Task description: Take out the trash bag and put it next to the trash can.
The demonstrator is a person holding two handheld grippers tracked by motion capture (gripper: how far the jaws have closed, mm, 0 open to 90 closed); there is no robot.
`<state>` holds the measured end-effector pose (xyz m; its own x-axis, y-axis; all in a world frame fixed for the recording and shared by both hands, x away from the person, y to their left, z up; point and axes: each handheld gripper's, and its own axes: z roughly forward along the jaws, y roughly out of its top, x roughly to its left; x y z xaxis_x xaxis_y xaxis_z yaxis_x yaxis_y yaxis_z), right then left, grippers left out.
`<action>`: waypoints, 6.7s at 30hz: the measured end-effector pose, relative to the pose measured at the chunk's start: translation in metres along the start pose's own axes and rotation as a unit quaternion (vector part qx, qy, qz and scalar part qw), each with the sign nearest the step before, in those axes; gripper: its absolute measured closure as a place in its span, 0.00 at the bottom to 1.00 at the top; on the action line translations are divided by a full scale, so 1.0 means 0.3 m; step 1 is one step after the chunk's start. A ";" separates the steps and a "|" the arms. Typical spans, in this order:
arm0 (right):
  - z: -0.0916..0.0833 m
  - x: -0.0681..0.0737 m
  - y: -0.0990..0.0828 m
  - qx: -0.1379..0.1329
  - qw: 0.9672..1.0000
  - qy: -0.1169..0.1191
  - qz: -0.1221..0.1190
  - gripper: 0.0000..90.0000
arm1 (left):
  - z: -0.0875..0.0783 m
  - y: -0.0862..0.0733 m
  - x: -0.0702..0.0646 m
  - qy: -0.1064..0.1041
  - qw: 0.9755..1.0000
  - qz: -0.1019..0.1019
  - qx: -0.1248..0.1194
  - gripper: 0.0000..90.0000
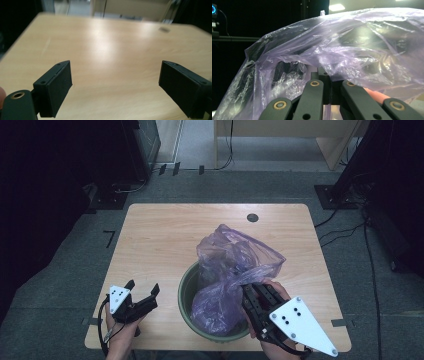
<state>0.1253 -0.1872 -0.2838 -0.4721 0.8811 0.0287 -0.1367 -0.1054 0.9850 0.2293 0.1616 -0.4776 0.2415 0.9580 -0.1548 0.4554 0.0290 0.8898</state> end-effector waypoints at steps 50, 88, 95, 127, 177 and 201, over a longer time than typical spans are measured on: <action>-0.128 -0.215 0.254 -0.121 0.984 -0.123 -0.046 1.00 | 0.134 -0.094 0.004 0.069 0.983 0.049 0.163 0.00; 0.071 -0.515 -0.095 0.047 0.970 -0.237 -0.032 1.00 | 0.138 -0.092 0.003 0.068 0.983 0.050 0.163 0.00; 0.249 -0.462 -0.137 0.076 0.976 -0.202 -0.020 1.00 | 0.138 -0.092 0.003 0.067 0.983 0.050 0.164 0.00; -0.046 -0.618 -0.545 0.170 0.981 -0.049 0.076 0.32 | 0.138 -0.092 0.003 0.067 0.983 0.050 0.163 0.00; 0.085 -0.520 -0.719 0.314 0.949 -0.022 0.014 0.96 | 0.138 -0.092 0.003 0.067 0.983 0.050 0.163 0.00; -0.099 -0.648 -0.749 0.399 0.917 0.004 -0.008 0.20 | 0.138 -0.092 0.003 0.067 0.983 0.050 0.163 0.00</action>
<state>0.2219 -0.3486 -0.5156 -0.4831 0.8754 0.0153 0.5354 0.2816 0.7963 0.2523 0.1499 -0.5200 0.1942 0.9810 0.0038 0.6913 -0.1396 0.7089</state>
